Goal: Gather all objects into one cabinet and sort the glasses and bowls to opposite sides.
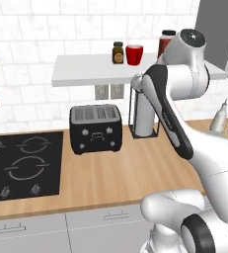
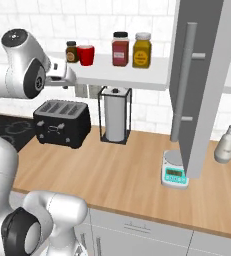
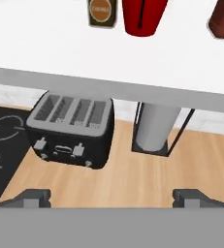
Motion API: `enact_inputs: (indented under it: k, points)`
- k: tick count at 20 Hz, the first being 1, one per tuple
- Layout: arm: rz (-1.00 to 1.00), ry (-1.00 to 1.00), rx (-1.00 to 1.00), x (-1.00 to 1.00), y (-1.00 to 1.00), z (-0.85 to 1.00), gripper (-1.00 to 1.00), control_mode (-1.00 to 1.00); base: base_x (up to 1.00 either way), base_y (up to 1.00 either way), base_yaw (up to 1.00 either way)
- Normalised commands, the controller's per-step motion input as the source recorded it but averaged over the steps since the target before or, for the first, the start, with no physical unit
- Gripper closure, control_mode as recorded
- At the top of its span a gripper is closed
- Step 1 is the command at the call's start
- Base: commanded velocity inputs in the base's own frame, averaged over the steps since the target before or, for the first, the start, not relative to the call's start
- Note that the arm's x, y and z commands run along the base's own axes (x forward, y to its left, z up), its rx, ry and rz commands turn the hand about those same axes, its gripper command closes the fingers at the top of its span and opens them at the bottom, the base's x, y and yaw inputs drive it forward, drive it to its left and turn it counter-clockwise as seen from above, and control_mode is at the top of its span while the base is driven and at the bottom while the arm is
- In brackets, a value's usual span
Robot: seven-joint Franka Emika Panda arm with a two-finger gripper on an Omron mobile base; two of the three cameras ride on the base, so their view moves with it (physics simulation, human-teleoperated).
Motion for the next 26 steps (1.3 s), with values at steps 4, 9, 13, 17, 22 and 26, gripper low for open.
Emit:
enact_inputs:
  k: [4,9,13,17,22,26]
  points:
    - [0.00,-0.28,0.00,0.12,-0.01,0.59,-1.00,-1.00,0.00,0.00,0.00]
    - [-0.06,-0.10,0.00,0.45,-0.07,0.26,-1.00,-1.00,0.00,0.00,0.00]
    - [-0.12,-0.06,0.00,0.54,0.00,0.07,-1.00,-1.00,0.00,0.00,0.00]
    - [-0.14,-0.03,0.00,0.49,-0.01,0.11,-1.00,-1.00,0.00,0.00,0.00]
    - [-0.10,-0.04,0.05,0.33,-0.07,0.19,-1.00,-1.00,0.00,0.00,0.00]
    - [-0.04,0.00,0.13,0.38,0.00,0.00,-1.00,-1.00,0.00,0.00,0.00]
